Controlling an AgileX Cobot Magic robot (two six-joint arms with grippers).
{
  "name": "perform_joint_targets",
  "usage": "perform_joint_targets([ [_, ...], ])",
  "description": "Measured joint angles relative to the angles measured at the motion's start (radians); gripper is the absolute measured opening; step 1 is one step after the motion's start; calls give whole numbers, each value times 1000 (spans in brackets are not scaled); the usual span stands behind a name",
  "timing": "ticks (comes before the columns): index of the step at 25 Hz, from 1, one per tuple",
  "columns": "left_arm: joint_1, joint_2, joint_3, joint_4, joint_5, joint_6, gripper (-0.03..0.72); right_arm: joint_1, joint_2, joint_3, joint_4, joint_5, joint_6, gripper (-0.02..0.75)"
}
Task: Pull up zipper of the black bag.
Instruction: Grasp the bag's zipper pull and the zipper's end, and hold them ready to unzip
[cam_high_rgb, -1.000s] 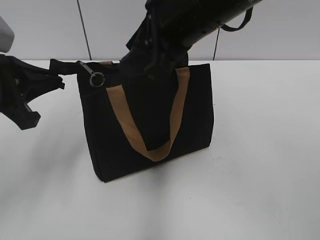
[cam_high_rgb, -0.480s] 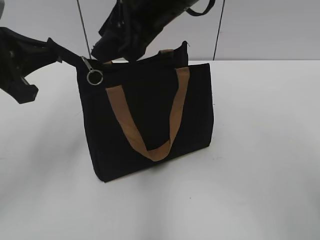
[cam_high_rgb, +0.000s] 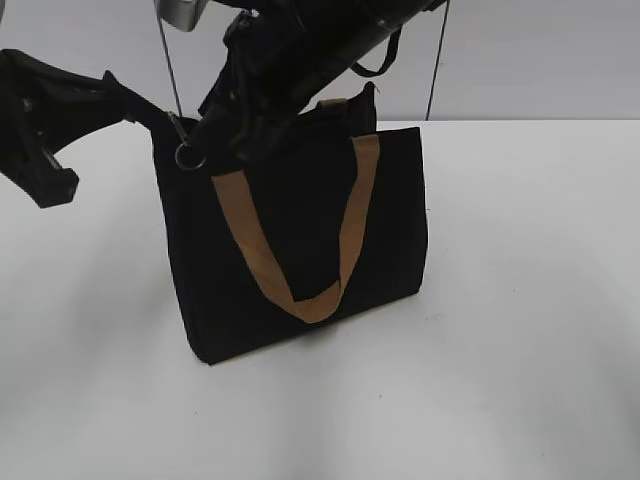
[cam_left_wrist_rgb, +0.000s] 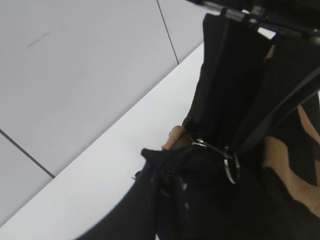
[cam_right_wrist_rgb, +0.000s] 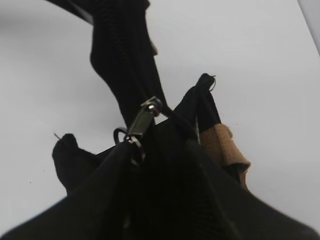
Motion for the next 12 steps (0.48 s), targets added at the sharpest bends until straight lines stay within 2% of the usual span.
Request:
perform_joint_targets([
  [12, 0, 0, 0, 0, 20, 0, 25, 0, 22, -1, 7, -14, -3, 284],
])
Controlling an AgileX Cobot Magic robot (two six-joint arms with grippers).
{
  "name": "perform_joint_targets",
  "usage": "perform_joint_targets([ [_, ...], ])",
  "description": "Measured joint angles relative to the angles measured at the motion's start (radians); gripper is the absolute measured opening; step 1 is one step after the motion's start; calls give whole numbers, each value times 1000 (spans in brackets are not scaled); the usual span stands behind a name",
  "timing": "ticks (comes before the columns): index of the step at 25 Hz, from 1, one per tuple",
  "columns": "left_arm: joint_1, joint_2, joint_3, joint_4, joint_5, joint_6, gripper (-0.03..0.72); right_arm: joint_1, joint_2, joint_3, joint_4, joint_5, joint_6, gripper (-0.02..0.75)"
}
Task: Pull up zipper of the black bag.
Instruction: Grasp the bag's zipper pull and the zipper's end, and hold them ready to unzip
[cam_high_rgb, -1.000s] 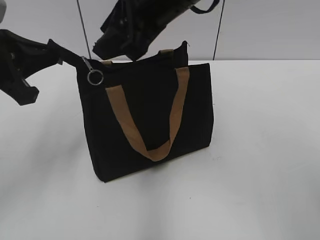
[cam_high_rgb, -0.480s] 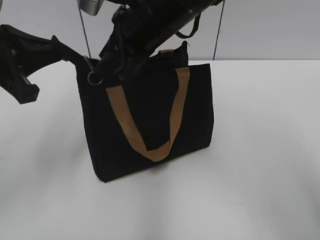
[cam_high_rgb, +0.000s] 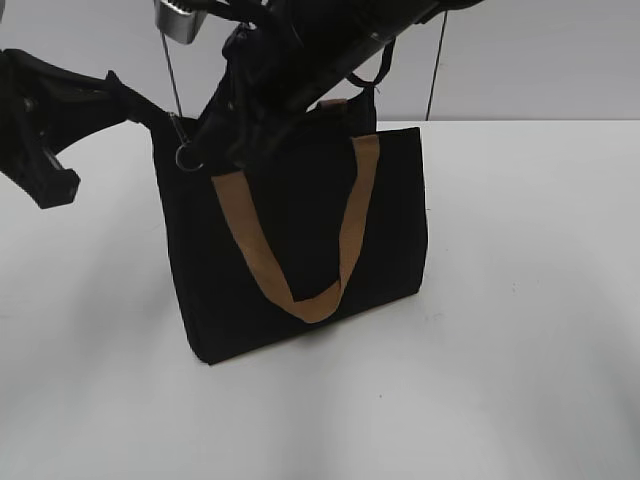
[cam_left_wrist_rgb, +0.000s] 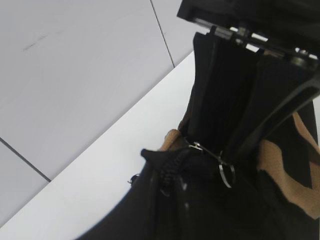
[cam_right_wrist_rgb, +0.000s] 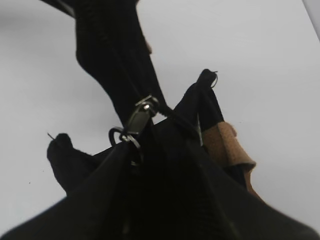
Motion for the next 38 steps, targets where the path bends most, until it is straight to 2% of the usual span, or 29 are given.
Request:
perform_joint_targets([
  [10, 0, 0, 0, 0, 3, 0, 25, 52, 2, 0, 7, -5, -38, 282],
  [14, 0, 0, 0, 0, 3, 0, 25, 57, 2, 0, 0, -16, -41, 255],
  [23, 0, 0, 0, 0, -13, 0, 25, 57, 2, 0, -78, -22, 27, 228],
  [25, 0, 0, 0, 0, -20, 0, 25, 57, 2, 0, -84, -22, 44, 204],
  [33, 0, 0, 0, 0, -40, 0, 25, 57, 2, 0, -87, -22, 56, 24],
  [38, 0, 0, 0, 0, -102, 0, 25, 57, -4, 0, -89, -18, 83, 1],
])
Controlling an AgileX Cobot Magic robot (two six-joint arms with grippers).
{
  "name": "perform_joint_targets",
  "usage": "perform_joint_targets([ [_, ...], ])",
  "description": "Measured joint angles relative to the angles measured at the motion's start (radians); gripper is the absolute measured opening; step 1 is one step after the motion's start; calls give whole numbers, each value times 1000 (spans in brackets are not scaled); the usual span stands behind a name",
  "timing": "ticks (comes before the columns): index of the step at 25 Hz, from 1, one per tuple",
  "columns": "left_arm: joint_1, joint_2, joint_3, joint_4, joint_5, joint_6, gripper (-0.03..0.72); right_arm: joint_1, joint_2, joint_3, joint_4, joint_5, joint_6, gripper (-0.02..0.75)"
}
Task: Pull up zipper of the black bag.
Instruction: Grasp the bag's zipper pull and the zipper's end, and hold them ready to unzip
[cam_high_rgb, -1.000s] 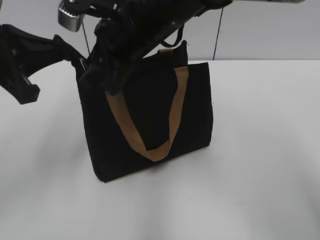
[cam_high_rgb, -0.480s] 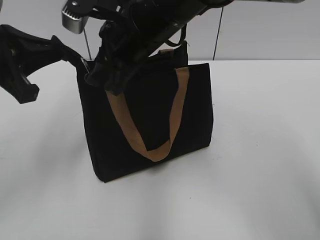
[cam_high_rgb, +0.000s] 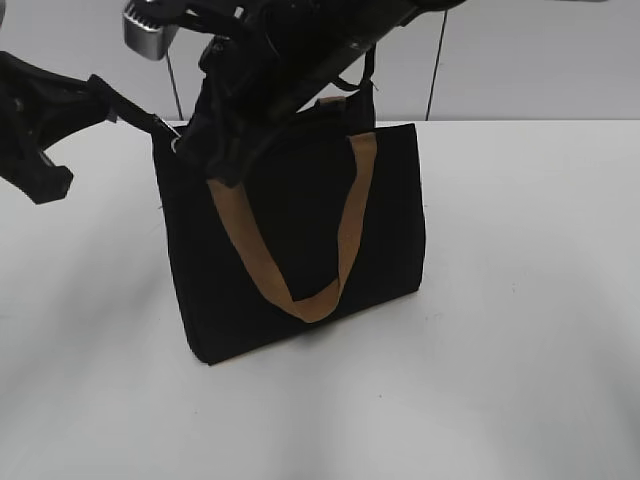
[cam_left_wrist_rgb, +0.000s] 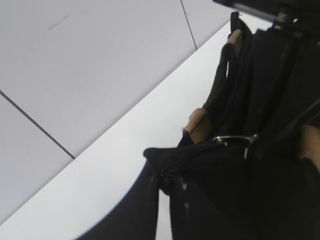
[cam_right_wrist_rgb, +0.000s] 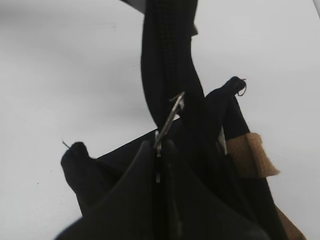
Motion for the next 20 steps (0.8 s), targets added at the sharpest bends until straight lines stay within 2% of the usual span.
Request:
perform_joint_targets([
  [10, 0, 0, 0, 2, -22, 0, 25, 0, -7, -1, -1, 36, 44, 10],
  [16, 0, 0, 0, 2, -20, 0, 25, 0, -8, -1, -1, 49, 48, 134],
  [20, 0, 0, 0, 2, -20, 0, 25, 0, -8, -1, -1, 44, 48, 153],
])
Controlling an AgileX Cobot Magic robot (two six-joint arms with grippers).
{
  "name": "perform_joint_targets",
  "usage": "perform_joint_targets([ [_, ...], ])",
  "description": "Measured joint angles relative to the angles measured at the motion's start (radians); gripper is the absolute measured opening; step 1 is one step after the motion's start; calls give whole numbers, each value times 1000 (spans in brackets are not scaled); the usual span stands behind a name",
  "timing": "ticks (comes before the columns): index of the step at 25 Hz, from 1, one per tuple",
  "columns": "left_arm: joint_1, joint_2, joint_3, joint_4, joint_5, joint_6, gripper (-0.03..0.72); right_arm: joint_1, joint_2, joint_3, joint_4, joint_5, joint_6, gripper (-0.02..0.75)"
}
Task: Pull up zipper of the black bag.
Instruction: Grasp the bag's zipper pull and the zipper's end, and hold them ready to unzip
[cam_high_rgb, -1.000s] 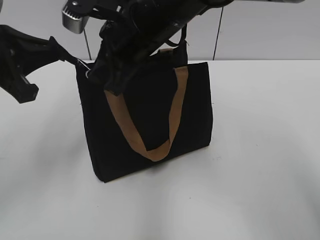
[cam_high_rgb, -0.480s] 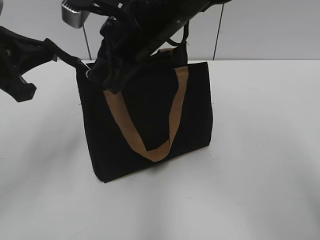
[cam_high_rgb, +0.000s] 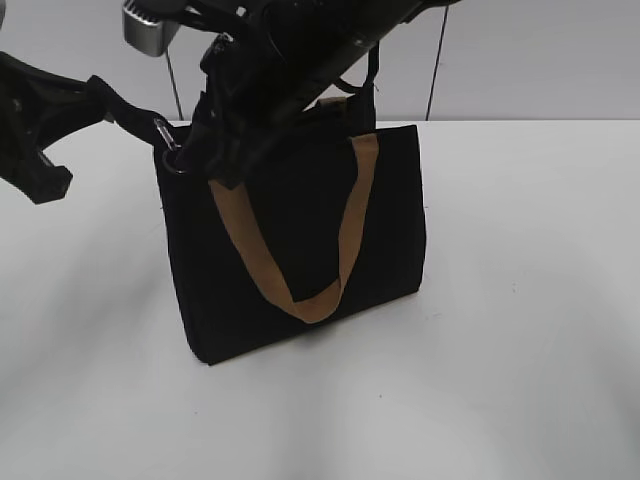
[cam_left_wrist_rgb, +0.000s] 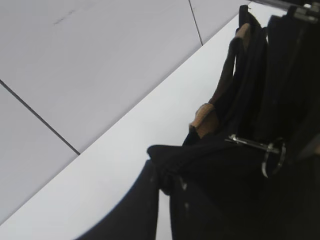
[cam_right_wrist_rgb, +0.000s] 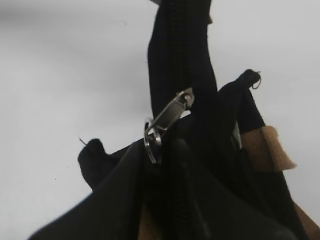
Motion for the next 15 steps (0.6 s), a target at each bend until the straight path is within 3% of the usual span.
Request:
perform_joint_targets([
  [4, 0, 0, 0, 0, 0, 0, 25, 0, 0, 0, 0, -4, 1, 146],
  [9, 0, 0, 0, 0, 0, 0, 25, 0, 0, 0, 0, -7, 1, 1],
  [15, 0, 0, 0, 0, -3, 0, 25, 0, -1, 0, 0, -6, 1, -1],
])
